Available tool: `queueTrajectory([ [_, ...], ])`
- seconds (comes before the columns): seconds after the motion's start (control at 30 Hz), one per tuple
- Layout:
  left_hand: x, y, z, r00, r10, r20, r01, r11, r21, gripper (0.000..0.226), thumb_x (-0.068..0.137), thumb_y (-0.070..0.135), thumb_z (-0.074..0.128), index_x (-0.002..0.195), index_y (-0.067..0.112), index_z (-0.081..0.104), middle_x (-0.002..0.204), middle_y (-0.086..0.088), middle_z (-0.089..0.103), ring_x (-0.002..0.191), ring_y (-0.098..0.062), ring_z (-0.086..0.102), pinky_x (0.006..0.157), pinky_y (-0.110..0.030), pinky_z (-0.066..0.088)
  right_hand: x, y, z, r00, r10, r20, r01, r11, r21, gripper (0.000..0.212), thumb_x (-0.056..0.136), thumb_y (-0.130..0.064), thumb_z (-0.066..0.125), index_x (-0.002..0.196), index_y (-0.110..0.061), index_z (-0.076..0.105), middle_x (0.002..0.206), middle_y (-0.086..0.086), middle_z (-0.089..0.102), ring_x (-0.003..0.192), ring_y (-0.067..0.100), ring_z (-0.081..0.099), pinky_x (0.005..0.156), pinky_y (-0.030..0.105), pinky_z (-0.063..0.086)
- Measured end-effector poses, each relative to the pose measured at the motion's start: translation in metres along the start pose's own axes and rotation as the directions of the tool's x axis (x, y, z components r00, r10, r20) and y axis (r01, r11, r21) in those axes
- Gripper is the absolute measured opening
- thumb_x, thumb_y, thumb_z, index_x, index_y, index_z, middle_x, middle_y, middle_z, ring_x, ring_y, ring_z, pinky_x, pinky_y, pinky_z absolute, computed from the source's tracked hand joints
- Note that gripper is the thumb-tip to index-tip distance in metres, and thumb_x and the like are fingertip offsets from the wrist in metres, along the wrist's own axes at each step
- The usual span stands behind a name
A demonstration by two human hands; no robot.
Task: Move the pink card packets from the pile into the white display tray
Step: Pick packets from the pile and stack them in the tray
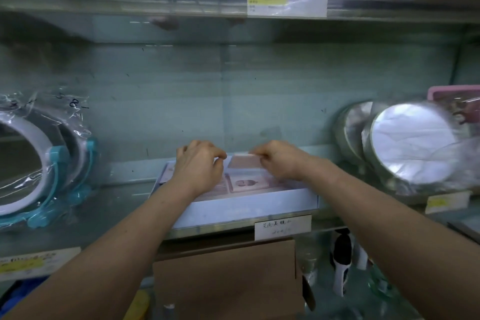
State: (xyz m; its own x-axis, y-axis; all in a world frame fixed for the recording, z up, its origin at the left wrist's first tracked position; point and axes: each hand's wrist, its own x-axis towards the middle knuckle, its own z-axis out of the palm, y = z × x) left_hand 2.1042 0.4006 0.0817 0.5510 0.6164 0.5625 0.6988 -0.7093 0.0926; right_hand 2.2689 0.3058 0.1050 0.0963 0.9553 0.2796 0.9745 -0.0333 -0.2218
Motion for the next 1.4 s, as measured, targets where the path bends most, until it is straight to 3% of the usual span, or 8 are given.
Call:
queueTrajectory([
  [0.1, -0.001, 0.001, 0.0, 0.999, -0.014, 0.042, 0.014, 1.0, -0.011, 0.031, 0.095, 0.023, 0.045, 0.118, 0.031, 0.065, 0.128, 0.006, 0.056, 0.124, -0.019, 0.04, 0.1, -0.033, 0.026, -0.001, -0.007, 0.012, 0.974, 0.073, 0.215, -0.044, 0.989, -0.139, 0.04, 0.09, -0.01, 0.044, 0.126, -0.022, 0.058, 0.134, 0.002, 0.053, 0.114, 0.022, 0.05, 0.093, 0.028, 0.039],
  [0.2, -0.003, 0.001, 0.0, 0.997, -0.005, 0.076, 0.004, 1.0, 0.015, 0.032, 0.096, 0.024, 0.044, 0.118, 0.033, 0.065, 0.128, 0.007, 0.056, 0.125, -0.019, 0.038, 0.102, -0.034, 0.025, -0.002, -0.01, 0.013, 0.94, 0.146, 0.308, -0.086, 0.976, -0.199, 0.047, 0.091, -0.031, 0.049, 0.137, -0.025, 0.048, 0.143, -0.005, 0.042, 0.128, 0.019, 0.043, 0.106, 0.035, 0.036],
  [0.47, -0.003, -0.001, -0.001, 0.993, -0.056, 0.105, 0.053, 0.998, 0.038, 0.031, 0.096, 0.024, 0.044, 0.118, 0.033, 0.065, 0.129, 0.006, 0.055, 0.127, -0.019, 0.036, 0.106, -0.04, 0.022, 0.014, -0.012, 0.026, 0.953, 0.164, 0.253, -0.082, 0.949, -0.305, 0.032, 0.087, -0.025, 0.048, 0.117, -0.022, 0.06, 0.122, 0.0, 0.057, 0.108, 0.023, 0.054, 0.093, 0.038, 0.047],
  [0.93, -0.003, 0.001, -0.003, 0.989, -0.106, 0.104, 0.1, 0.993, 0.055, 0.033, 0.09, 0.045, 0.052, 0.117, 0.031, 0.065, 0.129, 0.003, 0.054, 0.126, -0.019, 0.04, 0.11, -0.045, 0.022, 0.005, -0.015, 0.026, 0.991, -0.003, 0.132, 0.038, 0.964, -0.264, 0.045, 0.086, -0.018, 0.055, 0.129, -0.032, 0.056, 0.133, -0.004, 0.052, 0.12, 0.018, 0.05, 0.089, 0.025, 0.038],
  [1.0, -0.004, 0.001, -0.004, 0.985, -0.129, 0.116, 0.121, 0.99, 0.072, 0.035, 0.088, 0.048, 0.052, 0.113, 0.029, 0.066, 0.122, 0.003, 0.058, 0.12, -0.02, 0.047, 0.106, -0.042, 0.026, 0.003, -0.014, 0.024, 0.991, -0.025, 0.131, 0.056, 0.969, -0.239, 0.045, 0.086, -0.015, 0.054, 0.126, -0.033, 0.058, 0.131, -0.004, 0.052, 0.12, 0.017, 0.049, 0.09, 0.025, 0.038],
  [1.07, -0.005, 0.001, -0.006, 0.983, -0.132, 0.127, 0.123, 0.989, 0.081, 0.026, 0.086, 0.048, 0.054, 0.081, 0.025, 0.067, 0.089, 0.004, 0.062, 0.096, -0.024, 0.055, 0.089, -0.035, 0.035, 0.002, -0.015, 0.023, 0.99, -0.03, 0.139, 0.06, 0.974, -0.219, 0.042, 0.085, -0.012, 0.052, 0.12, -0.032, 0.063, 0.125, -0.005, 0.057, 0.116, 0.016, 0.052, 0.085, 0.021, 0.037],
  [1.13, -0.005, 0.003, -0.007, 0.981, -0.138, 0.137, 0.124, 0.987, 0.104, 0.043, 0.085, 0.045, 0.056, 0.054, 0.018, 0.042, 0.057, 0.003, 0.042, 0.07, -0.026, 0.045, 0.068, -0.031, 0.031, 0.003, -0.015, 0.024, 0.99, -0.013, 0.141, 0.042, 0.979, -0.199, 0.041, 0.086, -0.01, 0.05, 0.116, -0.032, 0.066, 0.122, -0.007, 0.06, 0.113, 0.016, 0.054, 0.086, 0.02, 0.038],
  [1.4, -0.003, 0.017, -0.015, 0.959, -0.178, 0.223, 0.124, 0.964, 0.237, 0.042, 0.089, 0.045, 0.052, 0.058, 0.018, 0.042, 0.061, 0.004, 0.044, 0.071, -0.024, 0.047, 0.073, -0.03, 0.031, 0.005, -0.02, 0.016, 0.967, 0.04, 0.25, -0.003, 0.989, -0.148, 0.049, 0.087, -0.004, 0.041, 0.121, -0.032, 0.064, 0.128, -0.008, 0.058, 0.116, 0.018, 0.053, 0.099, 0.027, 0.043],
])
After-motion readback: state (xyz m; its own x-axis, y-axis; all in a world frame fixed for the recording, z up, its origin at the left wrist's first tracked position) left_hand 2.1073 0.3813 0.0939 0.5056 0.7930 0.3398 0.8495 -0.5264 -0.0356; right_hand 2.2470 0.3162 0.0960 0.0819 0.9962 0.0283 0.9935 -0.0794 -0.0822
